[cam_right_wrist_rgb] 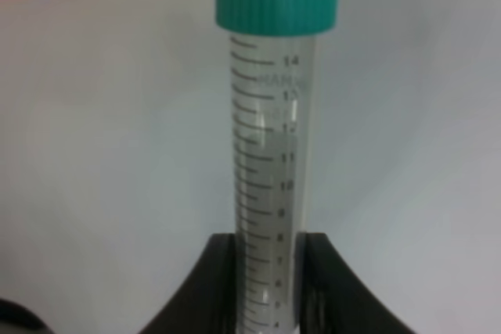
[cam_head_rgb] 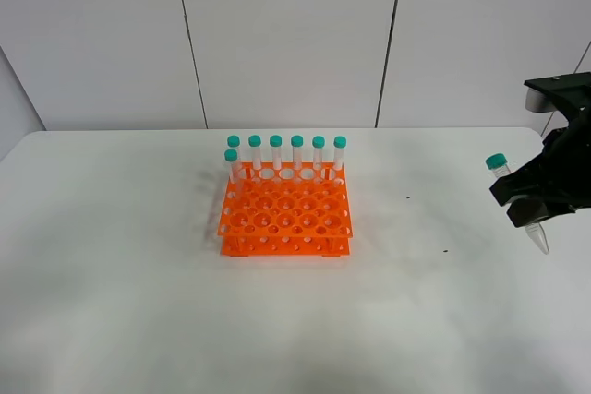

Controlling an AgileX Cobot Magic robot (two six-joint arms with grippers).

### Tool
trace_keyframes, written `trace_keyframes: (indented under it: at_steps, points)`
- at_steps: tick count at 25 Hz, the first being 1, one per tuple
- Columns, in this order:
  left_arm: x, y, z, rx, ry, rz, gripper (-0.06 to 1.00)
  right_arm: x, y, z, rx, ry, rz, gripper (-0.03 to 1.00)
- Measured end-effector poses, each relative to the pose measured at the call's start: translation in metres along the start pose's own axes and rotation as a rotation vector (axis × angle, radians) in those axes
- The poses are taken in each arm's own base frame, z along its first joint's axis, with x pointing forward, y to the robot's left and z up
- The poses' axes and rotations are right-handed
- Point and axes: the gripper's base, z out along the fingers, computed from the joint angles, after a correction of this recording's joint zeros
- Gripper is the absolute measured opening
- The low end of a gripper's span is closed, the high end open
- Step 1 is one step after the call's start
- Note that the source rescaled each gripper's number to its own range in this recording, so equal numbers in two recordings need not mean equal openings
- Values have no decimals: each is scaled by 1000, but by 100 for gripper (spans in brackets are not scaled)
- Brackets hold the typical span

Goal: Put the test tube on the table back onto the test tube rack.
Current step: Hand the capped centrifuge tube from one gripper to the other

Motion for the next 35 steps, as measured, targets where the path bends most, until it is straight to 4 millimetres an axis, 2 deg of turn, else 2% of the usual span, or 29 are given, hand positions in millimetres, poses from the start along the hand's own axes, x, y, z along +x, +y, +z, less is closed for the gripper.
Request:
trace_keyframes:
  at_steps: [4,10,14,18,22,26,31,35]
  points:
    - [0,0,0,0,0,0,81,-15,3,2,-51,-73,-87,0]
    - [0,0,0,0,0,0,81,-51,22,20,-267,-160,-290,0]
    - [0,0,0,0,0,0,81,-63,61,32,-388,-196,-424,0]
    - [0,0,0,0,0,0,81,-59,105,42,-464,-169,-550,0]
    - [0,0,0,0,0,0,81,-56,133,38,-565,-224,-670,0]
    - [0,0,0,0,0,0,81,-55,136,34,-642,-264,-726,0]
    - [0,0,0,0,0,0,81,-53,121,38,-657,-242,-695,0]
    - [0,0,0,0,0,0,81,-52,120,42,-655,-268,-699,0]
